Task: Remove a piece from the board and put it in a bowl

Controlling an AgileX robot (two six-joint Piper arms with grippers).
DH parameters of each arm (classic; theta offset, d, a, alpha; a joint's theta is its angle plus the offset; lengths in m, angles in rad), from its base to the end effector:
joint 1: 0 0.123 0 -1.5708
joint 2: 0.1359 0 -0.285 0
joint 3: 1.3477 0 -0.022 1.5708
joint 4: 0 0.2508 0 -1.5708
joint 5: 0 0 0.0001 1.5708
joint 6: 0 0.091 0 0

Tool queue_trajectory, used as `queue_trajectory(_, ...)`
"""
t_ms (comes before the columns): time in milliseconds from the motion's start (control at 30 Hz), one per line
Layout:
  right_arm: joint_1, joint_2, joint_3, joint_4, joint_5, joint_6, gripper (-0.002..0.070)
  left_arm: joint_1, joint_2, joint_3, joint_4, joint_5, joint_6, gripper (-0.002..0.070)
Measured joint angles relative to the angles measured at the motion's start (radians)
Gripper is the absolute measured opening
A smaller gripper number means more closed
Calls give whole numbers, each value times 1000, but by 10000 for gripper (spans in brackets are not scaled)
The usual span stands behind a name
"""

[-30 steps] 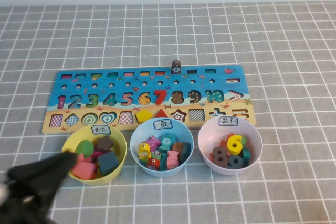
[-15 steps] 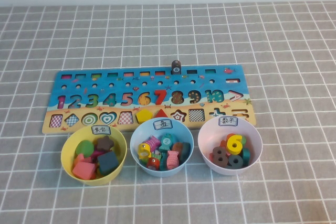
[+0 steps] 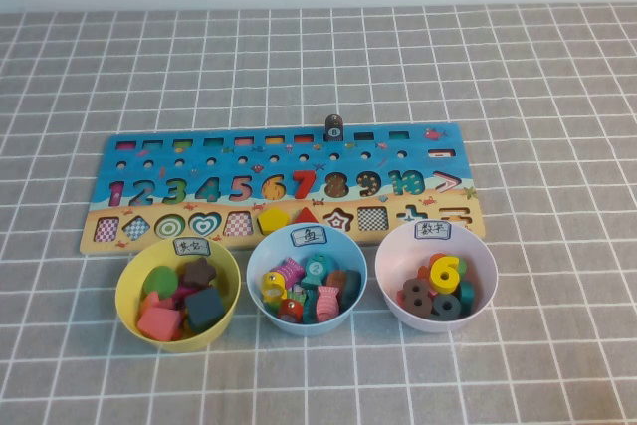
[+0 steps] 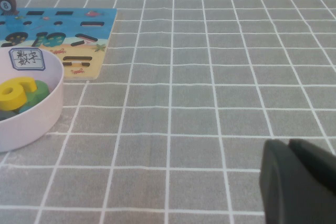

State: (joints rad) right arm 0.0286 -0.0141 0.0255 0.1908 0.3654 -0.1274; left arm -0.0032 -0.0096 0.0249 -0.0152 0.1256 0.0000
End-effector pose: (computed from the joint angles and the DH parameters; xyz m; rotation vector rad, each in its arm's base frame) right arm 0.0525 0.0077 0.1731 -0.0264 1.8551 0.1183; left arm 0.0567 -0.0004 0.1939 -0.0082 1.6245 -0.0156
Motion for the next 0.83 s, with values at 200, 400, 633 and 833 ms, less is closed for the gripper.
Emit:
queue_trajectory(200, 0, 0, 0, 0, 0, 0, -17, 0, 0, 0, 15, 185, 0, -3)
queue_trajectory(400, 0, 0, 0, 0, 0, 0, -17, 0, 0, 2, 35, 240, 0, -3)
queue_trajectory(633, 0, 0, 0, 0, 0, 0, -17, 0, 0, 2, 36, 240, 0, -3)
queue_trajectory(833, 0, 0, 0, 0, 0, 0, -17, 0, 0, 2, 36, 240, 0, -3)
